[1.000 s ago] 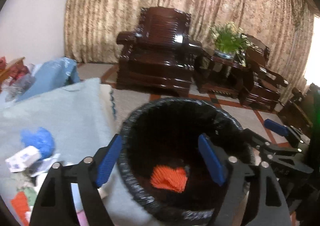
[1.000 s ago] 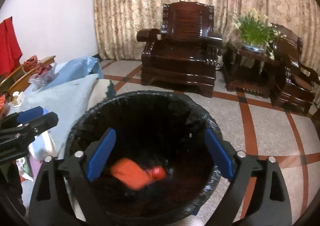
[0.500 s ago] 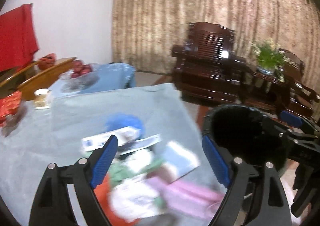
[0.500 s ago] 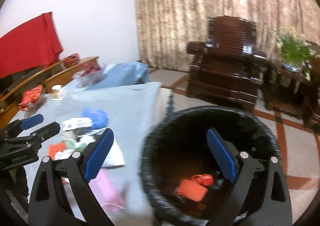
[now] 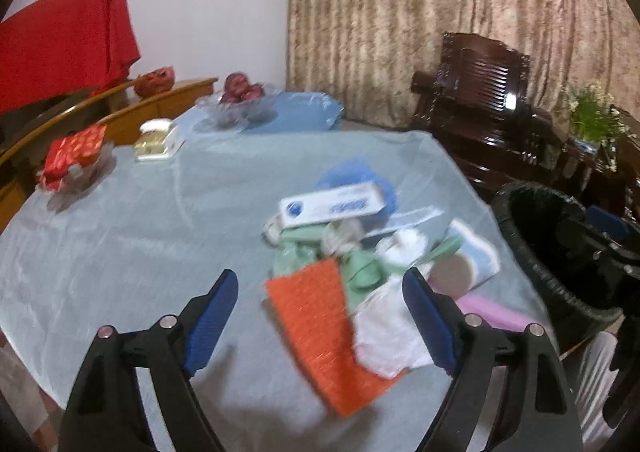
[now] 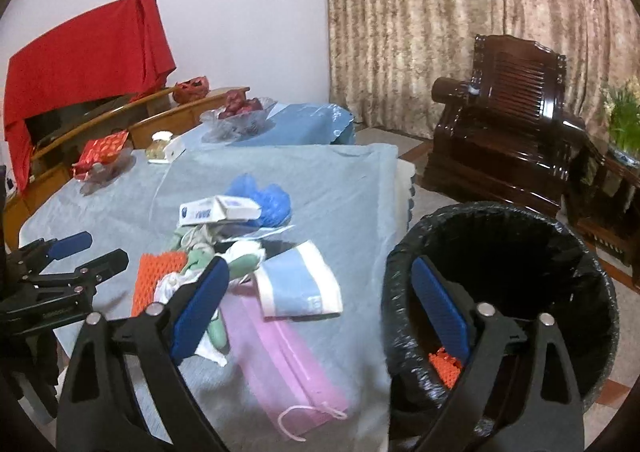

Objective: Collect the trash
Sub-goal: 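Move both open tools back to the trash pile on the table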

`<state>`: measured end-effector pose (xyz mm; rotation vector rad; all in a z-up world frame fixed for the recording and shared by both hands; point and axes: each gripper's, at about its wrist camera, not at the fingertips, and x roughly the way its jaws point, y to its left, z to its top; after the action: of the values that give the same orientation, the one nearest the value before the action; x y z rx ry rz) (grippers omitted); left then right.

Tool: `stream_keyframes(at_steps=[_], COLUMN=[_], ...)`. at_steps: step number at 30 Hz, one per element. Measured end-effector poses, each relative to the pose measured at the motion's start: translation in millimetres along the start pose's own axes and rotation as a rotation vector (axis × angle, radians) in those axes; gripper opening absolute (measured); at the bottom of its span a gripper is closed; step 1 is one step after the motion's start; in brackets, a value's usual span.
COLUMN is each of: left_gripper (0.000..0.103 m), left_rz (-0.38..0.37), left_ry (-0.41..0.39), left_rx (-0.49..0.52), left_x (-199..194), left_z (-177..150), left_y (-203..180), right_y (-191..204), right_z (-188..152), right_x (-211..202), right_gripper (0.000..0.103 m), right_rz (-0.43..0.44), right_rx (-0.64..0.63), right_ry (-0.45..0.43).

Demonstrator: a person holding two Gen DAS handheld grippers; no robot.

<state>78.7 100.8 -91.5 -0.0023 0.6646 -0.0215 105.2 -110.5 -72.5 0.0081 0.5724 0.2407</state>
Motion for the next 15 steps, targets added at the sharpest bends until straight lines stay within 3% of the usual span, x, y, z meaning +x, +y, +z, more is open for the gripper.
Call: stream_keyframes(at_steps=[12,15], left_gripper=[0.074,0.064], left_rz=[-0.004,-0.032], left_ry=[0.094,0.121], left_rx=[-0.071,-0.095], left_x=[31.3,41.1], left_z=[-28.0,-32.3], left_y=[20.3,23.2], right_y=[23.3,24.2], right_z=[-21.6,-22.6], right_x=[15.6,16.4], right_gripper=[0.073,0.073], right_rz=[0.059,0.055], right_rx=[-0.046,-0.054], right_ry=[0.049,0.051])
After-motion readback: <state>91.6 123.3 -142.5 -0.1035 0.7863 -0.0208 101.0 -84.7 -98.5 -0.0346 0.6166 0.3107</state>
